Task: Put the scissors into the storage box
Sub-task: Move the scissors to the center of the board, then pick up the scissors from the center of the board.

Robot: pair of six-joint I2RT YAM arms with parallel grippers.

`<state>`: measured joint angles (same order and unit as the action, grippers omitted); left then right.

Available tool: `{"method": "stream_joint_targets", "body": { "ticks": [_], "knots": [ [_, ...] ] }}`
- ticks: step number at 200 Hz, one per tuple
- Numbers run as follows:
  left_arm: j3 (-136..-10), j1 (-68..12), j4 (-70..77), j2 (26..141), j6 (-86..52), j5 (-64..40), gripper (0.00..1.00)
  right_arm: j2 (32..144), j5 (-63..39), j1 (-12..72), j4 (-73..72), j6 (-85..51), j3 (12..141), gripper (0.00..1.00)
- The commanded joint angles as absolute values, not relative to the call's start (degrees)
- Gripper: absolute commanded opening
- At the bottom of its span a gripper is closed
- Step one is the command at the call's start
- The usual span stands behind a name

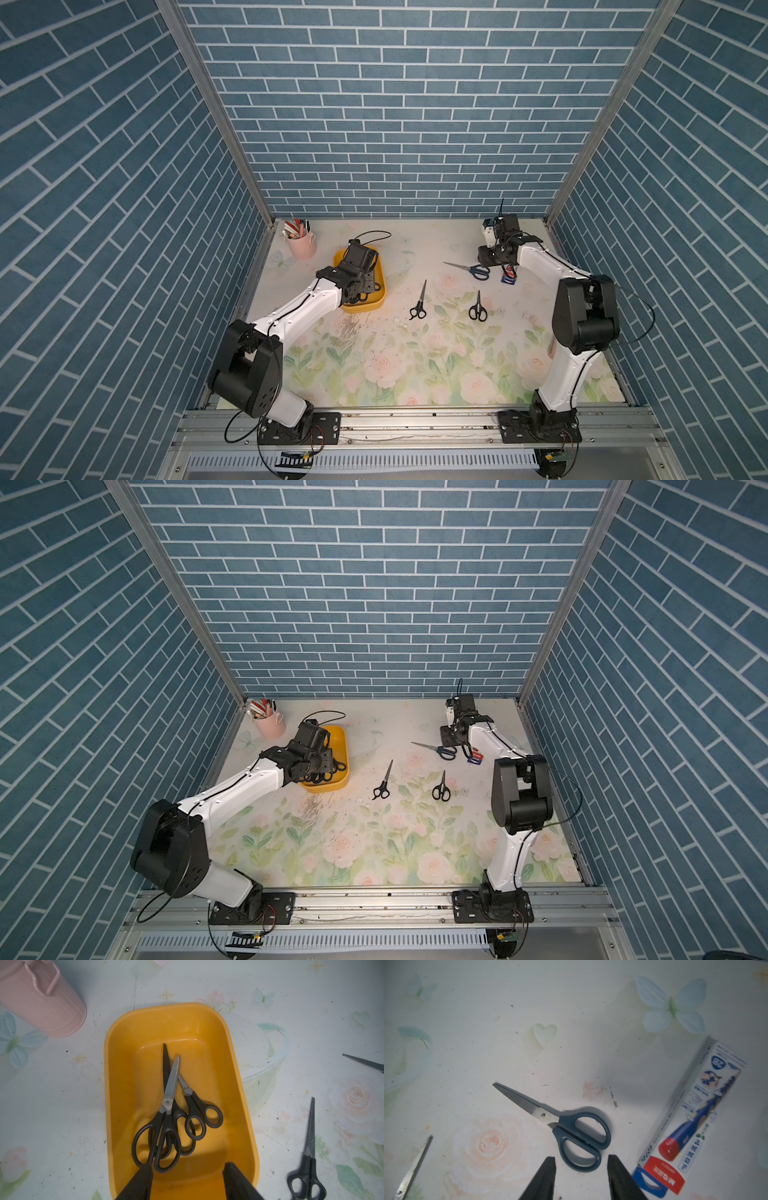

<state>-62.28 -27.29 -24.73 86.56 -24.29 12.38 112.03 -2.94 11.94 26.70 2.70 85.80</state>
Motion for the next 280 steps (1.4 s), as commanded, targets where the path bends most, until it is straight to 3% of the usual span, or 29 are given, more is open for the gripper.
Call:
{"method": "stream_joint_targets", "body": {
  "ticks": [1, 48, 172, 244, 280],
  "knots": [
    [-61.4, -27.5, -25.4, 85.5, -22.9, 12.6, 0.61, 116.1, -5.3, 11.8, 33.5, 13.9, 90.5, 0.46],
    [-59.4, -27.4, -24.3, 83.9, -22.2, 12.7, 0.61, 119.6, -1.5, 10.5, 35.1, 21.8, 92.1, 0.45],
    [-59.9, -27.5, -24.1, 85.5, -22.6, 12.4, 0.61, 123.9, 0.2, 11.2, 30.8, 25.1, 88.4, 0.43],
    [-60.6, -27.7, -23.6, 87.0, -22.9, 10.8, 0.61, 122.1, 6.6, 25.4, 35.1, 7.1, 86.0, 0.53],
    [-60.8, -27.6, -24.9, 86.7, -22.4, 11.8, 0.61, 117.9, -0.6, 28.2, 37.5, -3.3, 84.7, 0.56]
  ]
}}
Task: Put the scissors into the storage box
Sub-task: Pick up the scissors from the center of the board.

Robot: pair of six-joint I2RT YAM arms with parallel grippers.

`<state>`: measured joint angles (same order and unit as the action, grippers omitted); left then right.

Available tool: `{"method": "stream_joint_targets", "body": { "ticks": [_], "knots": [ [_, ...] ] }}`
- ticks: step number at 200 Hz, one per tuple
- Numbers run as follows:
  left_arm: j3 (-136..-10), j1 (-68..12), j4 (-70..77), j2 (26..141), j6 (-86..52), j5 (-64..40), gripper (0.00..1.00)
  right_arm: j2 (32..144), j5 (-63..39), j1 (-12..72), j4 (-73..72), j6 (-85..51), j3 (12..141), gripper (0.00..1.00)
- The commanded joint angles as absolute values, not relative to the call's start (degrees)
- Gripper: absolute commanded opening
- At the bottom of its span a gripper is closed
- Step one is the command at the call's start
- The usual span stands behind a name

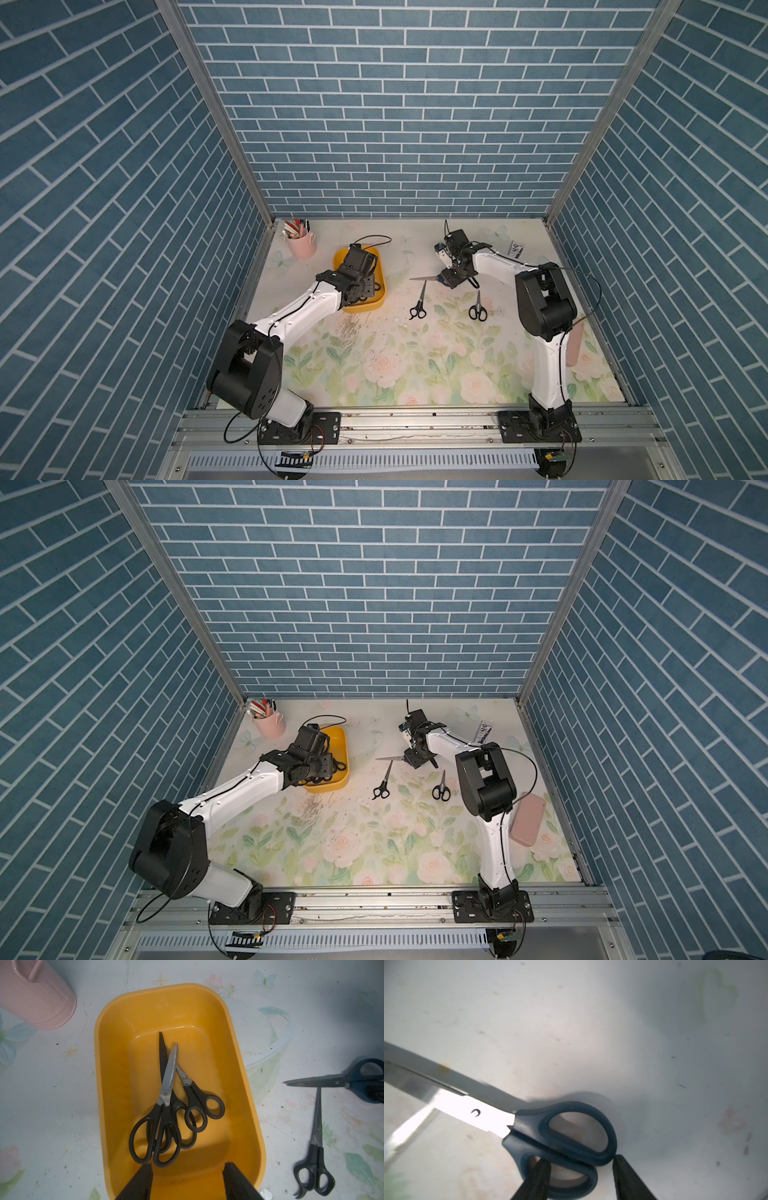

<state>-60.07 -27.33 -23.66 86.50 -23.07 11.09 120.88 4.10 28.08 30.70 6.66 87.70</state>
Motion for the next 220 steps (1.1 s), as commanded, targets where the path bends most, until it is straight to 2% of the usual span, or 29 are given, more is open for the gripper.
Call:
{"method": "stream_joint_targets", "body": {
  "ticks": [1, 32, 47, 66, 92, 109, 129, 159, 197, 220],
  "knots": [
    [-60.8, -27.7, -24.9, 86.7, -22.3, 11.8, 0.61, 117.6, -0.9, 28.3, 37.5, -3.4, 84.6, 0.57],
    [-60.2, -27.6, -24.4, 86.5, -22.4, 11.8, 0.61, 113.6, -8.6, 31.4, 40.7, -2.8, 83.2, 0.59],
    [-60.4, -27.6, -24.3, 87.1, -22.5, 11.6, 0.61, 111.6, -8.0, 32.3, 39.9, -2.9, 81.8, 0.60],
    [-61.1, -27.6, -24.0, 87.9, -22.6, 11.1, 0.61, 109.8, -2.4, 32.3, 39.0, -3.5, 82.1, 0.59],
    [-61.8, -27.7, -23.7, 88.4, -22.6, 10.4, 0.61, 108.5, -2.4, 32.4, 35.5, 0.3, 81.6, 0.57],
    [-62.2, -27.7, -24.2, 88.5, -22.6, 10.4, 0.61, 110.5, -3.0, 32.8, 36.8, 0.1, 83.2, 0.52],
    [-61.7, -27.8, -24.3, 87.9, -22.6, 10.4, 0.61, 111.6, -3.1, 33.6, 35.2, 0.3, 81.8, 0.51],
    [-61.0, -27.7, -24.3, 87.2, -22.6, 10.2, 0.71, 114.5, 0.3, 33.7, 33.5, 2.1, 81.9, 0.48],
    [-60.7, -27.9, -24.5, 86.5, -22.6, 10.6, 0.74, 117.9, 2.9, 33.7, 31.5, 5.0, 81.6, 0.43],
    [-60.7, -27.8, -24.6, 86.3, -22.8, 10.5, 0.74, 119.5, 3.0, 33.7, 31.0, 5.3, 80.8, 0.33]
  ]
}}
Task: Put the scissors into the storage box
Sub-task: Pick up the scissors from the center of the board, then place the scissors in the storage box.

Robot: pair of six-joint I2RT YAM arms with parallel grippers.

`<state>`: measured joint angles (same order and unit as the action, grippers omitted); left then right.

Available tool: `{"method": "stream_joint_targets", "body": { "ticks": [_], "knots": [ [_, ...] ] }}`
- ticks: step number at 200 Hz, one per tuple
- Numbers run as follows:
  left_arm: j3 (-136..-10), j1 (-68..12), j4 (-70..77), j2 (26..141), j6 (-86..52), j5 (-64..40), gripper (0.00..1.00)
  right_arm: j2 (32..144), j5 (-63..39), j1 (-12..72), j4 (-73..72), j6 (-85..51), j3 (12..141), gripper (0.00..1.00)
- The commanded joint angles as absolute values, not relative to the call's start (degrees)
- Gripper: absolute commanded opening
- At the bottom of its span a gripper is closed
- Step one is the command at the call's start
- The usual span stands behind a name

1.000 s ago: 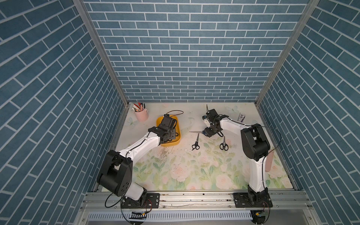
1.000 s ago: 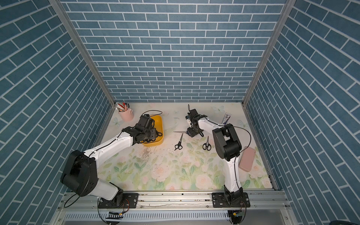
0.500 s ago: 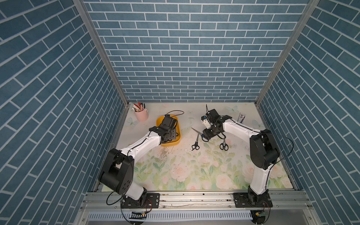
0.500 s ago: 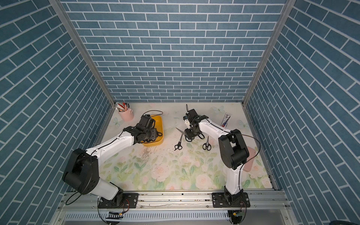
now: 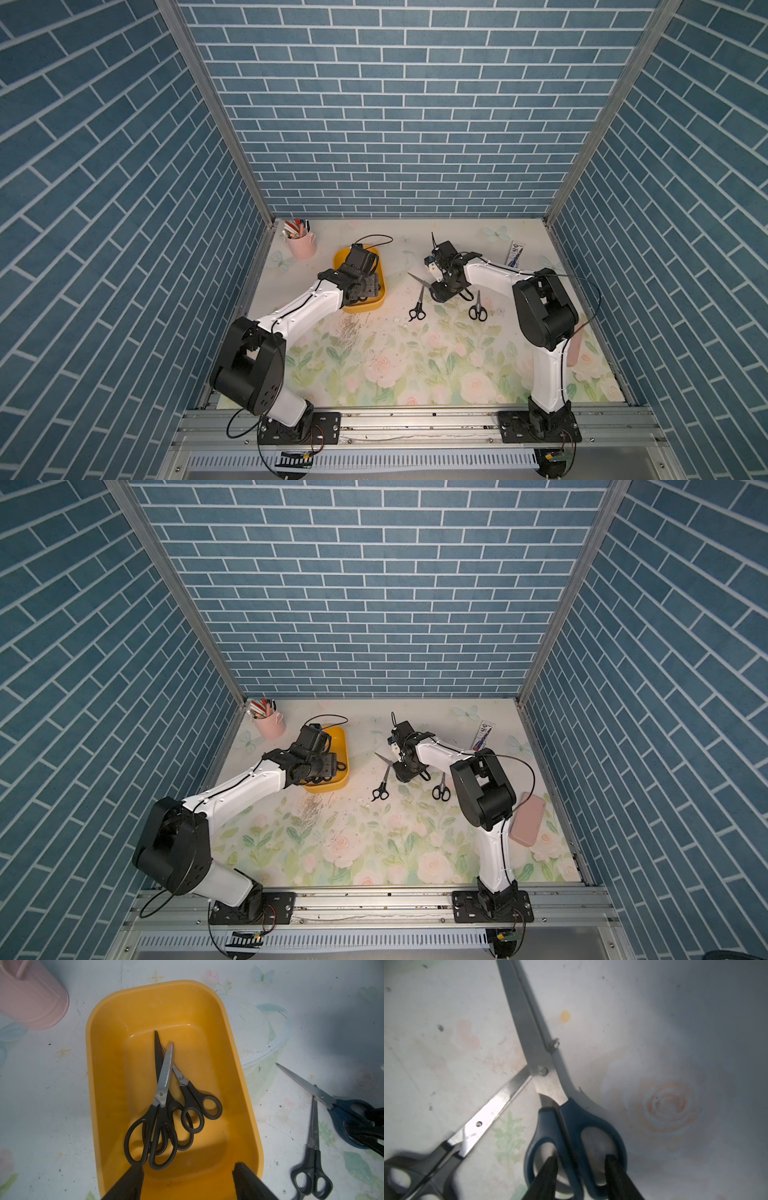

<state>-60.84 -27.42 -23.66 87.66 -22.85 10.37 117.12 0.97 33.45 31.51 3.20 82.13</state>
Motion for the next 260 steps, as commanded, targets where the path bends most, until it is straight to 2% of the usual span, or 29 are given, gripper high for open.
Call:
{"method": "stream_joint_targets", "body": {
  "ticks": [1, 10, 31, 55, 107, 134, 153, 164, 210, 260],
  "knots": [
    [-60.7, -27.8, -24.6, 86.3, -22.8, 10.5, 0.74, 119.5, 3.0, 33.7, 31.0, 5.3, 80.7, 0.33],
    [-60.7, -27.8, -24.5, 86.0, -22.8, 10.5, 0.74, 119.8, 2.7, 33.9, 30.9, 5.3, 80.2, 0.28],
    [-60.6, -27.9, -24.2, 84.7, -22.9, 10.8, 0.74, 119.4, 1.5, 34.2, 30.4, 5.0, 78.0, 0.08],
    [-60.3, -27.8, -23.4, 82.9, -23.1, 11.8, 0.75, 118.2, 1.8, 34.1, 30.5, 3.5, 75.9, 0.00],
    [-58.1, -27.7, -20.9, 81.3, -24.6, 12.0, 0.77, 113.1, -0.4, 34.3, 31.7, -2.0, 77.8, 0.00],
    [-56.1, -26.6, -20.9, 78.2, -28.6, 17.3, 0.81, 109.7, -3.6, 35.8, 33.0, -4.8, 83.5, 0.00],
    [-54.0, -24.1, -19.9, 74.7, -30.6, 17.3, 0.82, 108.7, -5.3, 38.8, 33.7, -6.2, 88.5, 0.00],
    [-52.5, -22.9, -19.4, 72.4, -31.4, 17.7, 0.86, 109.3, -7.1, 40.8, 34.1, -6.9, 91.7, 0.00],
    [-44.8, -15.9, -17.9, 63.7, -32.6, 16.1, 0.93, 120.1, -12.5, 49.3, 36.3, -11.2, 108.4, 0.00],
    [-44.2, -14.8, -21.7, 62.9, -30.2, 15.8, 0.93, 137.9, -7.9, 53.1, 41.3, -22.1, 129.4, 0.00]
  ]
}}
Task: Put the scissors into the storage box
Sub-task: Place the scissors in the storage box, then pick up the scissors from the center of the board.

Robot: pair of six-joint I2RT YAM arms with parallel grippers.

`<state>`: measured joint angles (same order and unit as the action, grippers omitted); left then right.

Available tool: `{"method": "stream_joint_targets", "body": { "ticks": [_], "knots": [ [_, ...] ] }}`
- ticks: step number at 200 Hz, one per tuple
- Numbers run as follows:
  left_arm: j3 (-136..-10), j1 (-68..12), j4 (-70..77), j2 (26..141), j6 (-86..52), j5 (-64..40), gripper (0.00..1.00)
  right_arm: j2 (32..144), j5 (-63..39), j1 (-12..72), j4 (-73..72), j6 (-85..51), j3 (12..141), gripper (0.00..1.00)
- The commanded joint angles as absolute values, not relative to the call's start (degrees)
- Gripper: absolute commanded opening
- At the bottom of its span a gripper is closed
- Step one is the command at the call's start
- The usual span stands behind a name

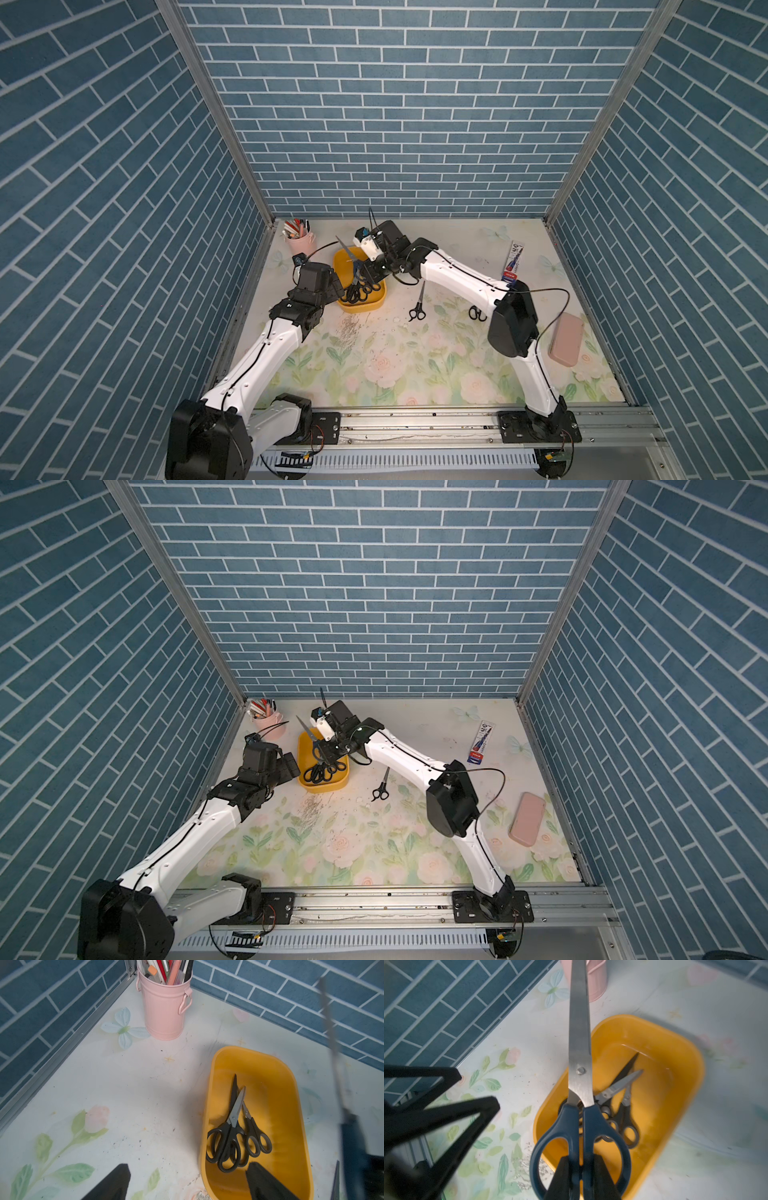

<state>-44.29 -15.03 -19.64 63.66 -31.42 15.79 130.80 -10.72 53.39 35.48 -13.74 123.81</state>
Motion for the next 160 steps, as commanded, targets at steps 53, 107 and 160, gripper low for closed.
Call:
{"method": "stream_joint_targets", "body": {
  "ticks": [53, 107, 160],
  "knots": [
    [-44.5, -14.7, -22.6, 60.3, -28.4, 17.9, 0.94, 137.4, -2.4, 53.2, 33.7, -28.8, 124.5, 0.09],
    [-45.7, -14.8, -21.1, 63.2, -27.0, 13.6, 0.94, 132.7, -1.4, 53.9, 32.7, -25.0, 124.3, 0.63],
    [-45.8, -16.5, -20.2, 62.5, -25.2, 11.1, 0.94, 109.0, 10.7, 52.4, 33.1, -36.2, 94.0, 0.54]
  ]
}}
